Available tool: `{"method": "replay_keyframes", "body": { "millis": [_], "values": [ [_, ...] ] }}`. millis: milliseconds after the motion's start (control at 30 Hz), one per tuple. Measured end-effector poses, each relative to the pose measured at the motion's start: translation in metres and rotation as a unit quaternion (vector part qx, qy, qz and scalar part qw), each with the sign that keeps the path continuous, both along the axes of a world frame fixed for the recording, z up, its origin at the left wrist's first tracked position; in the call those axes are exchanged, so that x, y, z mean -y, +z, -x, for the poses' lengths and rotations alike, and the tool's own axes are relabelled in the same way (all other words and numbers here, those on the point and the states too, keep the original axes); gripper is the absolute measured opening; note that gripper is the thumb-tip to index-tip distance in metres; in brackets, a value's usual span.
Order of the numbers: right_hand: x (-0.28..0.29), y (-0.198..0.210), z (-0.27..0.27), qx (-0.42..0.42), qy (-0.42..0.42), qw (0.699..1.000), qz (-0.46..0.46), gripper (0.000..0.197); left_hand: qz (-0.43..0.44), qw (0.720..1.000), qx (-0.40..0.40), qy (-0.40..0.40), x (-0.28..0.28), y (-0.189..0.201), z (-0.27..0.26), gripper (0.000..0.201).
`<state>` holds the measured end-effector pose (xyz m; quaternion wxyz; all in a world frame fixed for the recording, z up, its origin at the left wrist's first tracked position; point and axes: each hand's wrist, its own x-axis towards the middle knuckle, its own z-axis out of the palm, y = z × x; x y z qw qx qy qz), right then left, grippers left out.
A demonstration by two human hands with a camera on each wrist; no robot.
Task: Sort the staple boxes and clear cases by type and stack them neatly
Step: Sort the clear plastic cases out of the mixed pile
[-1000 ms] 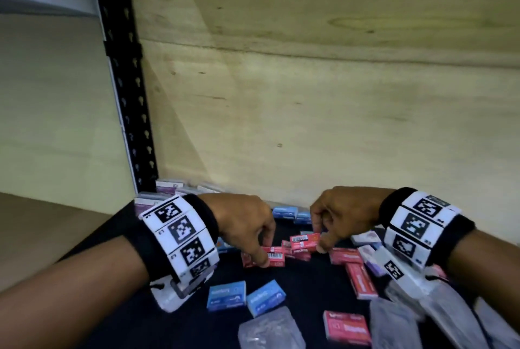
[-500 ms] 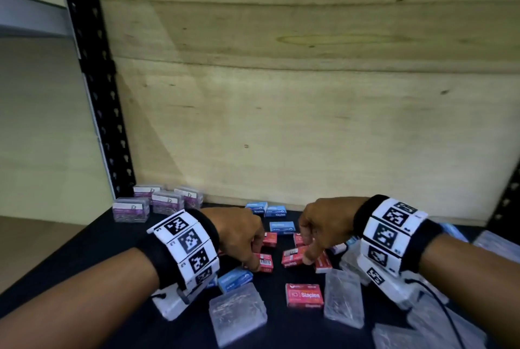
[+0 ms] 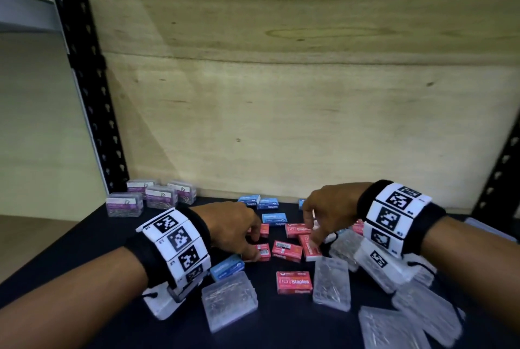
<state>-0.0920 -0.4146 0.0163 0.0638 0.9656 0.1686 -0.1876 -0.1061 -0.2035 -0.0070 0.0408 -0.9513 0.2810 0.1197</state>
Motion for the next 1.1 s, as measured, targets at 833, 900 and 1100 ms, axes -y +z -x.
{"method": "replay_keyframes", "body": {
  "millis": [833, 900, 1100],
  "values": [
    [0.05, 0.0, 0.044, -0.079, -0.14, 0.984, 0.077, 0.076, -0.024, 0.993, -0.107, 0.047, -0.012, 0.003, 0.053, 0.059],
    [0.049, 0.003, 0.044, -0.071, -0.141, 0.985, 0.072, 0.066, 0.014, 0.991, -0.121, 0.047, -0.014, 0.004, 0.053, 0.055],
    [0.039, 0.023, 0.044, -0.045, -0.164, 0.984, -0.052, 0.045, 0.102, 0.977, -0.18, 0.054, -0.023, 0.001, 0.053, 0.028]
  ]
}}
